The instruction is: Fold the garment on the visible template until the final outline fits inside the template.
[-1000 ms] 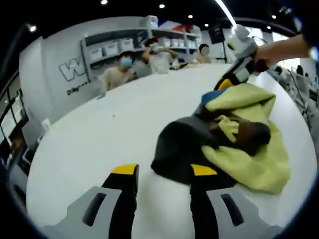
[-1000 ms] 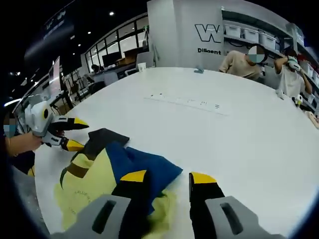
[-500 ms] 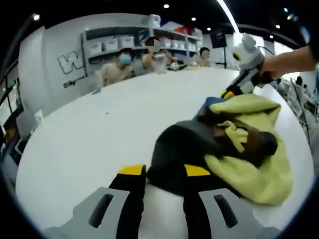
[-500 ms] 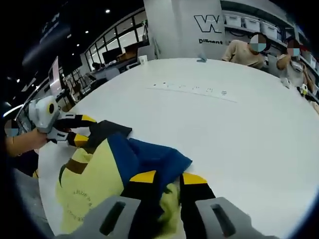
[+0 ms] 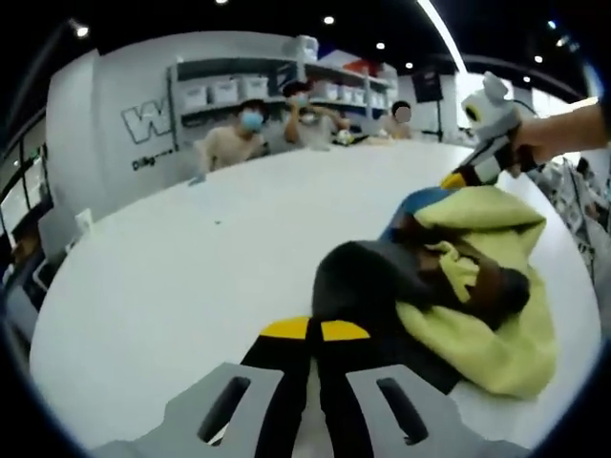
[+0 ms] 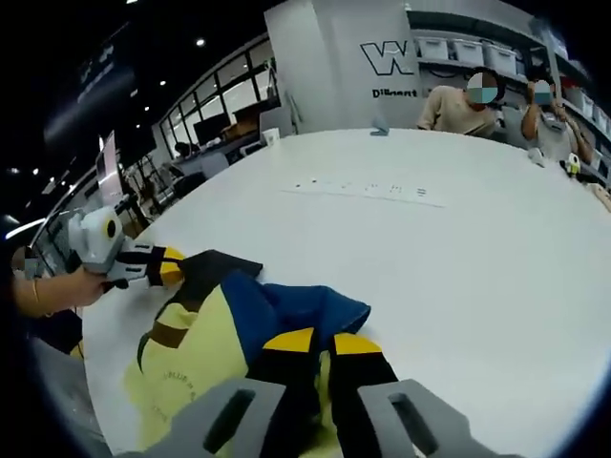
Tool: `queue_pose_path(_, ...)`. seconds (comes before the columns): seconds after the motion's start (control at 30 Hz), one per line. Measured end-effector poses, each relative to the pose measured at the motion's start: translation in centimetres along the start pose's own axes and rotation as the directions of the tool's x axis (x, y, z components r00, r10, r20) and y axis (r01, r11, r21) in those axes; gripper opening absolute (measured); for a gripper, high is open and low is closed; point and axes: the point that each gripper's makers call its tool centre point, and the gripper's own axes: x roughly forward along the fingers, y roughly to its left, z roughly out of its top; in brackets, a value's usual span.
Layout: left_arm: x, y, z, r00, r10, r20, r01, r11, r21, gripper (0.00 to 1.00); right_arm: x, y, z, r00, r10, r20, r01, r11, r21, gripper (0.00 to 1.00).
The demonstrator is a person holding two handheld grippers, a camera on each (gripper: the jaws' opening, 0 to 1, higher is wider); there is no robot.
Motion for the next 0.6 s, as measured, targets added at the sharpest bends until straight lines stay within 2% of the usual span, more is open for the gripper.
queue_pose_path(0.1, -1.0, -0.3, 0.1, 1.000, 0.008, 0.001, -0.008, 1.000, -0.006, 0.01, -0.5, 0.1, 0.3, 1.000, -0.004, 0.012, 0.004, 1.000, -0.002, 0.00)
queue_pose_path(0.17, -1.4, 0.4, 0.1, 1.000, 0.017, 0.006, -0.017, 1.000, -0.003, 0.01, -1.2, 0.3, 0.5, 1.000, -0.007, 0.024, 0.007, 1.000, 0.004, 0.00)
queue_pose_path(0.23, -2.5, 0.0, 0.9, 0.998, 0.045, 0.043, -0.044, 0.999, -0.012, 0.01, -1.6, 0.2, 0.8, 0.999, -0.012, 0.036, 0.012, 1.000, 0.015, 0.00)
queue_pose_path(0.33, -4.2, 0.5, 1.2, 0.997, 0.070, 0.038, -0.069, 0.997, -0.015, 0.01, -2.9, -0.1, 1.8, 0.997, -0.029, 0.068, 0.027, 0.999, 0.032, 0.00)
queue_pose_path(0.37, -4.5, 0.6, 1.2, 0.997, 0.072, 0.038, -0.072, 0.997, -0.018, 0.01, -3.1, 0.0, 1.6, 0.996, -0.035, 0.076, 0.033, 0.999, 0.035, 0.00)
queue_pose_path(0.5, -6.9, 1.9, 1.2, 0.990, 0.128, 0.059, -0.127, 0.991, -0.030, 0.01, -4.8, -1.1, 2.2, 0.990, -0.075, 0.121, 0.070, 0.997, 0.045, 0.00)
queue_pose_path(0.57, -8.3, 1.6, 1.8, 0.985, 0.153, 0.075, -0.149, 0.987, -0.059, 0.01, -5.3, -1.5, 2.2, 0.988, -0.085, 0.129, 0.080, 0.996, 0.041, 0.00)
queue_pose_path(0.6, -8.7, 2.3, 1.1, 0.985, 0.157, 0.069, -0.153, 0.986, -0.067, 0.01, -5.8, -1.9, 2.2, 0.986, -0.099, 0.135, 0.094, 0.995, 0.042, 0.00)
